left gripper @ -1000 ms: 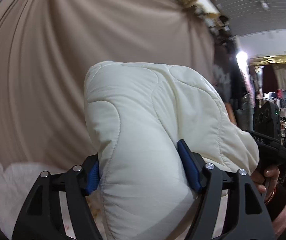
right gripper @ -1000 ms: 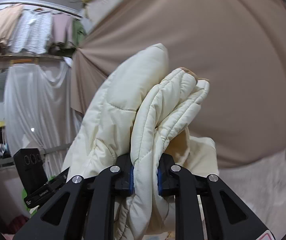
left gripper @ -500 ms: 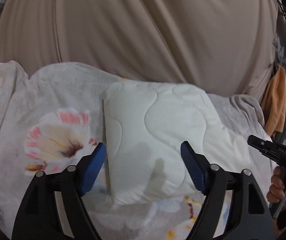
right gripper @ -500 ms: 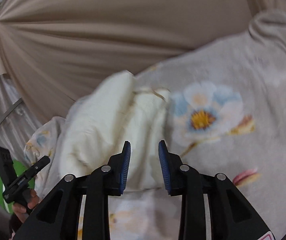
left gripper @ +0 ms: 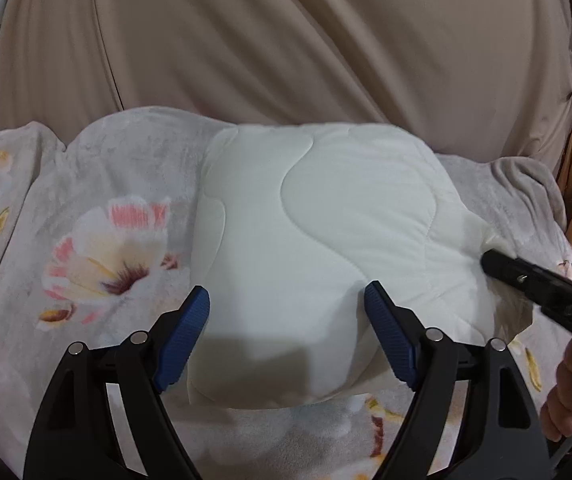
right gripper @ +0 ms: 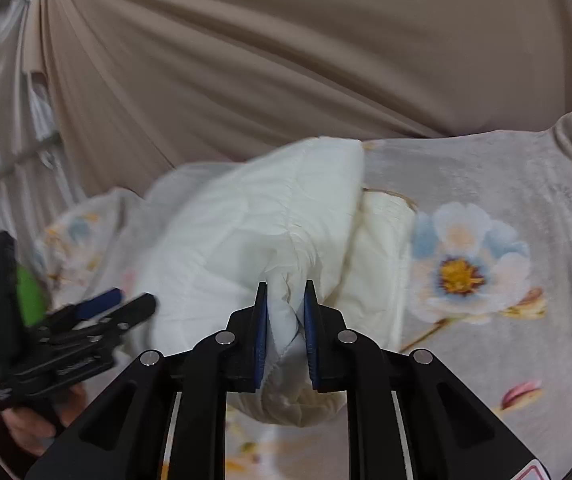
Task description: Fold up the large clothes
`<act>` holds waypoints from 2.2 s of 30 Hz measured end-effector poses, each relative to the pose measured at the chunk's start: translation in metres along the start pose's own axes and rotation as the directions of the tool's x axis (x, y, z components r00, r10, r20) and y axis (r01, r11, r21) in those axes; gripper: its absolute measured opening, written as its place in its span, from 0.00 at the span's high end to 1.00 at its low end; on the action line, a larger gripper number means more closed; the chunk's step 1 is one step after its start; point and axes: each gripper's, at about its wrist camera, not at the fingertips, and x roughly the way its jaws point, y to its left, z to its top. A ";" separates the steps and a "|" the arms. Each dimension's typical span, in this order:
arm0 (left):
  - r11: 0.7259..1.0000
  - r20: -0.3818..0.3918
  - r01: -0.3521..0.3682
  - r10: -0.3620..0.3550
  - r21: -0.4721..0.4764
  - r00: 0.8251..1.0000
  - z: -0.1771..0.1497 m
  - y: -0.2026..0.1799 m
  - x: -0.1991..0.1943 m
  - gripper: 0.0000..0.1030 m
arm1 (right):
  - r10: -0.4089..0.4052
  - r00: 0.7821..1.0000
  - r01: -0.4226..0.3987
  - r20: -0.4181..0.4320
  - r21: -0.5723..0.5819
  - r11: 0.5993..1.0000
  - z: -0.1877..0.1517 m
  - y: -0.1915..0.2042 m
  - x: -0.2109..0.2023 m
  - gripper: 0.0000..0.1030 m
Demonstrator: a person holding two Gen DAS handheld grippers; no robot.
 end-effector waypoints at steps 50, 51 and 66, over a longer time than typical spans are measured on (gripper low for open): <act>0.990 -0.040 -0.138 0.138 -0.001 0.990 -0.025 -0.033 -0.028 0.09 | -0.198 0.978 0.195 -0.066 -0.049 0.980 -0.036 0.009 -0.046 0.87; 0.990 -0.048 -0.137 0.138 0.008 0.989 -0.033 -0.037 -0.032 0.09 | -0.206 0.976 0.203 -0.072 -0.048 0.978 -0.044 0.010 -0.049 0.83; 0.977 -0.102 -0.199 0.207 0.077 0.973 -0.108 -0.066 -0.038 0.09 | -0.282 0.947 0.271 -0.153 -0.089 0.958 -0.130 0.029 -0.050 0.64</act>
